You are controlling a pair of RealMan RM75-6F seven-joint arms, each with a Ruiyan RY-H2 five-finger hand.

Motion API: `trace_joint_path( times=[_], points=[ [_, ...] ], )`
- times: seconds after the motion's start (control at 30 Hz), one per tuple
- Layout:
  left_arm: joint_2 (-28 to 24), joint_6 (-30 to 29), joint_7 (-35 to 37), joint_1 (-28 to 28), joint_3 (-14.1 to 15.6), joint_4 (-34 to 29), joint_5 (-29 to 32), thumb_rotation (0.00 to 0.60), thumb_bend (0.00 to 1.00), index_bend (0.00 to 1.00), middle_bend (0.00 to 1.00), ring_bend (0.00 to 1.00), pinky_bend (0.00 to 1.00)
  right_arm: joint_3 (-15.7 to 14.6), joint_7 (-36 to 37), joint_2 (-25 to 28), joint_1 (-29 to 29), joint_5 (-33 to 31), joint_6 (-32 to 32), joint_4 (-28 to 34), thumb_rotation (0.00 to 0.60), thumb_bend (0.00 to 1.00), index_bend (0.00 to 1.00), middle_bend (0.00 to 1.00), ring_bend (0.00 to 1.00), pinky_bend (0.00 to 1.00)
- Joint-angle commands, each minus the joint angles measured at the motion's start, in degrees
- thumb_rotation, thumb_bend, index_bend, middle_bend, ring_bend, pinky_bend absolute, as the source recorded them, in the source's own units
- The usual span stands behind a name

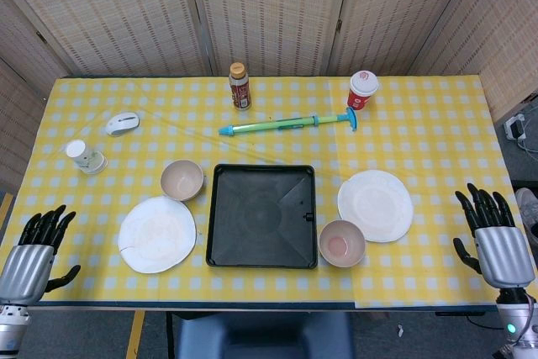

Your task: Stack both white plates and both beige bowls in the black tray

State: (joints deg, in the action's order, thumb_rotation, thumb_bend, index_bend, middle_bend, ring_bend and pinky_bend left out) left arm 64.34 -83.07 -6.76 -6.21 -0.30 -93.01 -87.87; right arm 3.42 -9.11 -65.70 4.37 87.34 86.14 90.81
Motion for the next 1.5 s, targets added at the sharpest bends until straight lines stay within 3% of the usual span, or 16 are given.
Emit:
trace_joint_path(
  times=[0.03,0.23,0.53,0.8,1.5],
  points=[
    [0.08,0.05,-0.21,-0.06,-0.11,-0.04,0.11,0.600,0.25,0.04,0.01,0.00,0.02,-0.09,-0.12,0.08,-0.15,0.04,0.16,0.27,0.600,0.39,0.05,0.00,0.00,0.00],
    [0.08,-0.17,0.19,-0.02,0.52,-0.01,-1.14,0.600,0.25,0.04,0.01,0.00,0.02,-2.50,-2.32,-1.17,-0.52,2.96,-0.08,-3.43,0.600,0.39,0.14,0.00,0.00,0.00],
    [0.29,-1.14,-0.06,0.17,0.72,-0.48,-2.25,0.600,0.25,0.04,0.01,0.00,0.02,-5.73,3.56,-3.27,-1.24,6.33,-0.49,-11.77,0.600,0.39,0.33,0.00,0.00,0.00],
    [-0.70,-0.86,0.94,0.25,1.82,-1.51,-3.62,0.600,0.25,0.06,0.01,0.00,0.02,-5.59,3.56,-8.14,0.41,6.78,-3.04,-19.31,0.600,0.39,0.45,0.00,0.00,0.00],
    [-1.40,-2.72,2.22,1.09,1.73,-1.23,-4.22,0.600,0.25,0.00,0.01,0.00,0.00,-2.92,4.31,-21.45,7.25,3.67,-11.83,-31.72,0.600,0.39,0.46,0.00,0.03,0.00]
  ],
)
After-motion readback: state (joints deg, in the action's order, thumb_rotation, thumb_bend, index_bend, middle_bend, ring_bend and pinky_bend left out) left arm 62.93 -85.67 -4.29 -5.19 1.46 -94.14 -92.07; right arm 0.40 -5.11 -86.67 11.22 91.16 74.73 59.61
